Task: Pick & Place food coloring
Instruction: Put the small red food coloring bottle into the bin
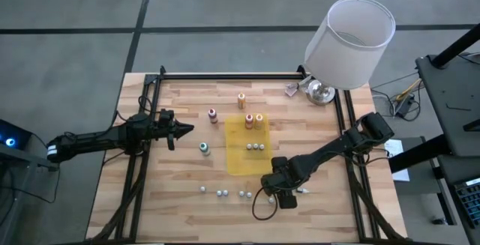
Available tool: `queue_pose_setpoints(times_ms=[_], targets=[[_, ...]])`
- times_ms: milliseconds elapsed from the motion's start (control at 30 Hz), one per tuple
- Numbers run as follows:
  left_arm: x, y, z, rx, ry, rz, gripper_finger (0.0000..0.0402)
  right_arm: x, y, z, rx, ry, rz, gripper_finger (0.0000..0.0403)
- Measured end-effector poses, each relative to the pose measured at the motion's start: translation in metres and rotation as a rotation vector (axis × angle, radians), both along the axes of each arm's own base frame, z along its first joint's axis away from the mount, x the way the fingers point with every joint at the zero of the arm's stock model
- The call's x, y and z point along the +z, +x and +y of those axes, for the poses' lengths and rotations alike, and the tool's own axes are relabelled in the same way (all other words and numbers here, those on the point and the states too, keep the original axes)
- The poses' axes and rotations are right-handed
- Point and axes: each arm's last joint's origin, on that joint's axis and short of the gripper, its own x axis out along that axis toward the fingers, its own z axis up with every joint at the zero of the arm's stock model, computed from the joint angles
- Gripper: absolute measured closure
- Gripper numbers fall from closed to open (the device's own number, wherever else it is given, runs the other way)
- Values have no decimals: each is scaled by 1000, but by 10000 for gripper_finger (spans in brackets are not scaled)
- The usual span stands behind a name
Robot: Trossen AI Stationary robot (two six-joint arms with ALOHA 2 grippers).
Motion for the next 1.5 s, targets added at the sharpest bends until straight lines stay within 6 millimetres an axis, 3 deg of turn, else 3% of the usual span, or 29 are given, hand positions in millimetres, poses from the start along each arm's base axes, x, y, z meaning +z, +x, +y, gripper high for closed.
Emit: queue_pose_setpoints(times_ms=[667,1033,1300,1500], targets=[[0,0,0,0,0,0,401,-4,-1,1,3,35,-3,332],[0,0,0,0,0,0,401,-2,0,2,9,77,5,341],[0,0,0,0,0,0,401,29,-1,-3,2,98,-25,342],[0,0,0,0,0,0,401,64,-1,-15,3,88,-25,342]])
